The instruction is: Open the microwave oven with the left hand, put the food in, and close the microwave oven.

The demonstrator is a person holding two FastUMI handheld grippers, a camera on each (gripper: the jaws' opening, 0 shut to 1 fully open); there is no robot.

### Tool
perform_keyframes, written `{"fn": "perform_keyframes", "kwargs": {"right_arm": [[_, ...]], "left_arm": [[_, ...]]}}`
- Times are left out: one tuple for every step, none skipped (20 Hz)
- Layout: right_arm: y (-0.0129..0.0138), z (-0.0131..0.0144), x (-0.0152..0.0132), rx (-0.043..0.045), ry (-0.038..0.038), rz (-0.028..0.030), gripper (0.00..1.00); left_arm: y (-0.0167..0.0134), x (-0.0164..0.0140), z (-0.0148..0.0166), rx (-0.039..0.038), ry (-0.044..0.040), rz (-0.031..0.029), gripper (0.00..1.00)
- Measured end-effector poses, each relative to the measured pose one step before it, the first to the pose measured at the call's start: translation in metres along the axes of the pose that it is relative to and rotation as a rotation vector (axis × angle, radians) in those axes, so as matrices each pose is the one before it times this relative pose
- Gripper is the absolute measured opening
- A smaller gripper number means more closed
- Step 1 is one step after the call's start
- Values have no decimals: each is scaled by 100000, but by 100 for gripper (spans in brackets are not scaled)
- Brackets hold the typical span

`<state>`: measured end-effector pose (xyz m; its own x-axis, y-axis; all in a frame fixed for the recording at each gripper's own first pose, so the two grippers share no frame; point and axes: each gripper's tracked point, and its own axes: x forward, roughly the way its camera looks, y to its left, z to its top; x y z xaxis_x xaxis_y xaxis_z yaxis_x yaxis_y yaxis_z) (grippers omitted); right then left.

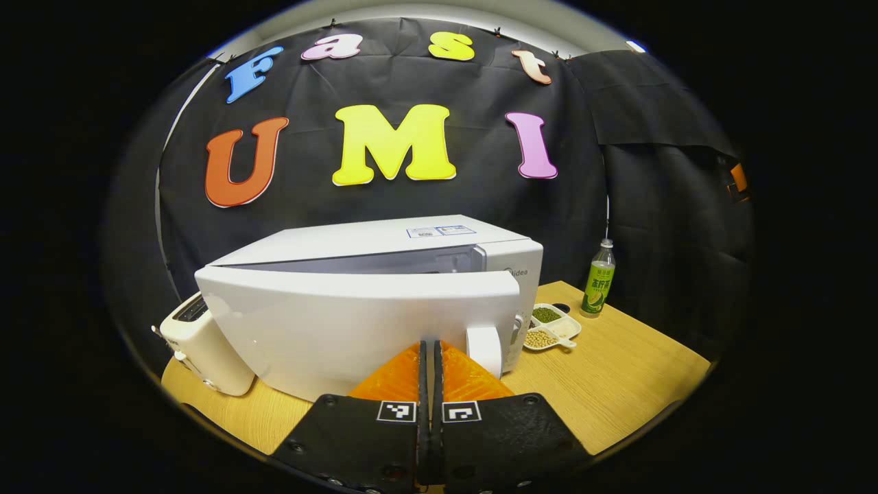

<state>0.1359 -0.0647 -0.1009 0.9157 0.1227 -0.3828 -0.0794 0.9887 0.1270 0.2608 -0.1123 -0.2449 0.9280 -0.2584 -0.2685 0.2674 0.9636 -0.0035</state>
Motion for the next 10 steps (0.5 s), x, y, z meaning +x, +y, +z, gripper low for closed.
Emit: {"fn": "perform_keyframes", "kwargs": {"right_arm": [[-235, -84, 129, 382, 508, -286, 92], [-282, -42, 136, 510, 241, -363, 100], [-199, -146, 72, 571, 384, -421, 100], [-194, -65, 97, 560, 551, -230, 92], [-132, -117, 70, 368, 352, -35, 92], [-130, 51, 12, 51, 119, -330, 92], [-156, 37, 88, -61, 12, -317, 92], [-89, 47, -1, 7, -20, -236, 92], [-36, 3, 24, 43, -21, -246, 92], [-21, 86, -39, 91, -14, -250, 92]], "left_arm": [[-160, 717, 118, -63, 136, -143, 0], [-2, 459, 161, 185, -223, 424, 0], [-73, 512, 104, 202, 214, 286, 0], [-13, 566, 18, -75, 90, 170, 0], [0, 556, 49, -283, 310, 123, 0], [-39, 627, 92, -165, 196, 29, 0], [-80, 522, 76, -233, 549, 362, 0], [135, 644, 220, -254, -28, 252, 0], [190, 630, 52, -531, 1032, 816, 0], [246, -52, 109, -933, -256, 775, 0]]}}
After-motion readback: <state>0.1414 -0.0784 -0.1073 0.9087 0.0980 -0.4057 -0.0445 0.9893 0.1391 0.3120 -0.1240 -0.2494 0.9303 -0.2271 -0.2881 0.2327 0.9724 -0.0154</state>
